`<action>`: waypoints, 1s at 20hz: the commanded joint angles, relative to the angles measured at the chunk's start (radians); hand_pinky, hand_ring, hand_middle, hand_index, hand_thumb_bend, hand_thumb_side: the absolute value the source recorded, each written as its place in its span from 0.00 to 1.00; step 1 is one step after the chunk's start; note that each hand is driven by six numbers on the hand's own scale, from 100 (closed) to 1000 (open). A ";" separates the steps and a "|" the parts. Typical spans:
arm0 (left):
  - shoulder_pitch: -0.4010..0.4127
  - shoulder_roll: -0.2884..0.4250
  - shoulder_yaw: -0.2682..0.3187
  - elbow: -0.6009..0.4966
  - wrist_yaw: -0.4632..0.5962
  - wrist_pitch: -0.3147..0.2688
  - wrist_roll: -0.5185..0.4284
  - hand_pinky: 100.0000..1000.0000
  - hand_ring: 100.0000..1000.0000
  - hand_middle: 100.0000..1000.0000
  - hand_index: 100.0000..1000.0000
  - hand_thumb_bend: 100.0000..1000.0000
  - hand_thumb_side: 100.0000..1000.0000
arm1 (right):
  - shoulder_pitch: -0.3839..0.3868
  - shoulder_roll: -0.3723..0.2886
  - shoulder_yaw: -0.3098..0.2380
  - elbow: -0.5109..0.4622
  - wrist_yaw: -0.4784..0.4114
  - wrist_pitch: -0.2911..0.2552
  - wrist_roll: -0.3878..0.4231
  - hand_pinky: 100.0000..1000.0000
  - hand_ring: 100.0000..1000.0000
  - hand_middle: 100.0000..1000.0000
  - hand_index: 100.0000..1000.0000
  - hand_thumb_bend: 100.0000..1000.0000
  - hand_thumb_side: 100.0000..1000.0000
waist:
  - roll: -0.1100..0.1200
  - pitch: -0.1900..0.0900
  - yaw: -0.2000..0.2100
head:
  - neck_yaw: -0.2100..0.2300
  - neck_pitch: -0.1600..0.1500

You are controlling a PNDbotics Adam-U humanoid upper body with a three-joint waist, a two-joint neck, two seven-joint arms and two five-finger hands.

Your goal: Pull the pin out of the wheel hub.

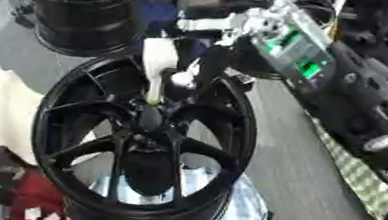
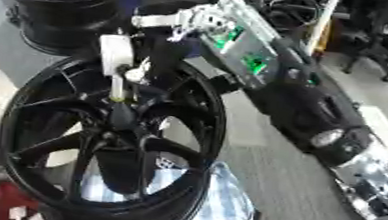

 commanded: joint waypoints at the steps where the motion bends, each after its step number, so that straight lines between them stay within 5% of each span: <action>1: -0.004 0.034 0.014 -0.017 0.005 -0.004 0.010 0.66 0.64 0.64 0.82 0.00 0.76 | 0.137 -0.182 -0.143 -0.114 -0.044 0.049 -0.112 0.58 0.56 0.38 0.57 0.00 0.37 | 0.000 -0.012 -0.012 | 0.018 -0.002; 3: -0.001 0.039 0.021 -0.020 0.009 -0.001 0.022 0.66 0.64 0.64 0.82 0.00 0.76 | 0.321 -0.221 -0.245 -0.139 -0.048 0.077 -0.229 0.62 0.59 0.44 0.64 0.00 0.38 | -0.004 -0.008 -0.030 | 0.028 -0.002; 5: 0.003 0.044 0.027 -0.025 0.014 -0.001 0.032 0.66 0.64 0.64 0.82 0.00 0.75 | 0.497 -0.193 -0.337 -0.118 -0.029 0.096 -0.363 0.65 0.67 0.62 0.83 0.00 0.44 | -0.008 -0.003 -0.045 | 0.037 -0.002; 7: 0.007 0.051 0.035 -0.030 0.019 -0.001 0.041 0.66 0.64 0.64 0.82 0.00 0.75 | 0.646 -0.113 -0.419 -0.050 -0.002 0.111 -0.510 0.68 0.74 0.78 0.92 0.00 0.53 | -0.012 0.001 -0.059 | 0.046 -0.002; 10: 0.010 0.061 0.042 -0.030 0.027 0.000 0.052 0.66 0.64 0.64 0.82 0.00 0.75 | 0.812 0.036 -0.508 0.097 -0.001 0.107 -0.734 0.69 0.77 0.85 0.95 0.00 0.61 | -0.015 0.005 -0.071 | 0.051 -0.002; 16: 0.008 0.074 0.048 -0.022 0.038 -0.003 0.067 0.66 0.64 0.64 0.82 0.00 0.75 | 0.957 0.270 -0.549 0.301 -0.143 0.006 -1.040 0.63 0.73 0.81 0.91 0.00 0.63 | -0.016 0.012 -0.078 | 0.057 -0.002; 19: 0.007 0.077 0.049 -0.019 0.040 -0.006 0.070 0.66 0.64 0.64 0.82 0.00 0.75 | 0.976 0.317 -0.533 0.328 -0.184 -0.052 -1.113 0.63 0.73 0.80 0.91 0.00 0.63 | -0.016 0.014 -0.078 | 0.060 -0.002; 20: 0.007 0.077 0.049 -0.019 0.041 -0.006 0.071 0.66 0.64 0.64 0.82 0.00 0.75 | 0.977 0.326 -0.529 0.330 -0.188 -0.064 -1.124 0.59 0.68 0.72 0.88 0.00 0.57 | -0.016 0.014 -0.079 | 0.061 -0.002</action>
